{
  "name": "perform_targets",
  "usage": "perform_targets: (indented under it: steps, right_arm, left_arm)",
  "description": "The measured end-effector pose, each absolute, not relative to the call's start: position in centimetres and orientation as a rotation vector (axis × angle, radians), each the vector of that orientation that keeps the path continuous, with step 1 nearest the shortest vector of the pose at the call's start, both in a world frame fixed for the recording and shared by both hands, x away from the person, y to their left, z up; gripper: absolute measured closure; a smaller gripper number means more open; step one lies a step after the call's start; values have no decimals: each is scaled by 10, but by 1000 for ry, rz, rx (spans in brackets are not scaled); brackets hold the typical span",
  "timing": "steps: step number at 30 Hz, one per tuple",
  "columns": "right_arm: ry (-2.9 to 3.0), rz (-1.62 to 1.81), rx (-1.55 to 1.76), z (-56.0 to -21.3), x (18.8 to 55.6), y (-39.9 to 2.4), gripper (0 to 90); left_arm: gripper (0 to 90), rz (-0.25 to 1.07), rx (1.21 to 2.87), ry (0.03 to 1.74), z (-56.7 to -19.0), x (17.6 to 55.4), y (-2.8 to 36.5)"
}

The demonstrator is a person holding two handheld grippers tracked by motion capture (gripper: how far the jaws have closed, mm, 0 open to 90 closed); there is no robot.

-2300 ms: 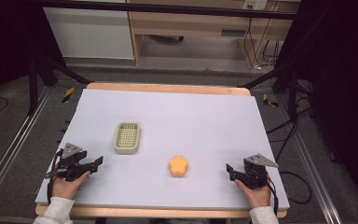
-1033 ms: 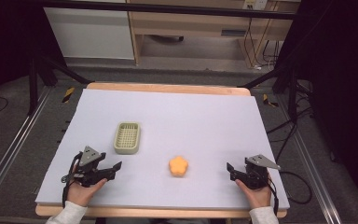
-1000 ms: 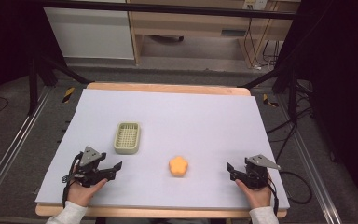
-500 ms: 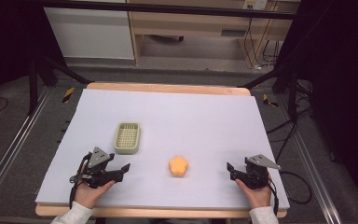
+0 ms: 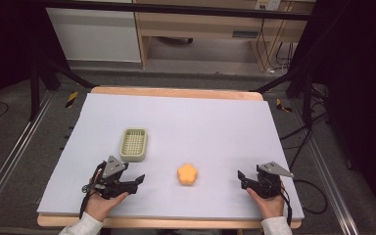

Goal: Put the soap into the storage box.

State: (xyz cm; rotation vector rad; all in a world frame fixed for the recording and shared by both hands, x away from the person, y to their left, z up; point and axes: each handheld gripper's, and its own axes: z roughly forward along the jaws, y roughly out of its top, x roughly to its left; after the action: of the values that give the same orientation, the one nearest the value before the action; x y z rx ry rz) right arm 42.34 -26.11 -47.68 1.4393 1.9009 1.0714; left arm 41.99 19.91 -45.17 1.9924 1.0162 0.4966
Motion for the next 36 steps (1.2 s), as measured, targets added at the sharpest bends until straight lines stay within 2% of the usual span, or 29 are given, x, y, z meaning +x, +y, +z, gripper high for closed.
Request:
perform_targets:
  steps: [11, 16, 36]
  right_arm:
    - [1893, 1067, 1434, -477, 424, -262, 218]
    - [1905, 1058, 1435, -477, 424, -261, 247]
    - [1894, 1063, 1439, -476, 425, -261, 259]
  left_arm:
    - [258, 475, 2019, 983, -453, 420, 184]
    - [257, 470, 2029, 970, -452, 421, 177]
    - [238, 441, 2062, 909, -442, 430, 155]
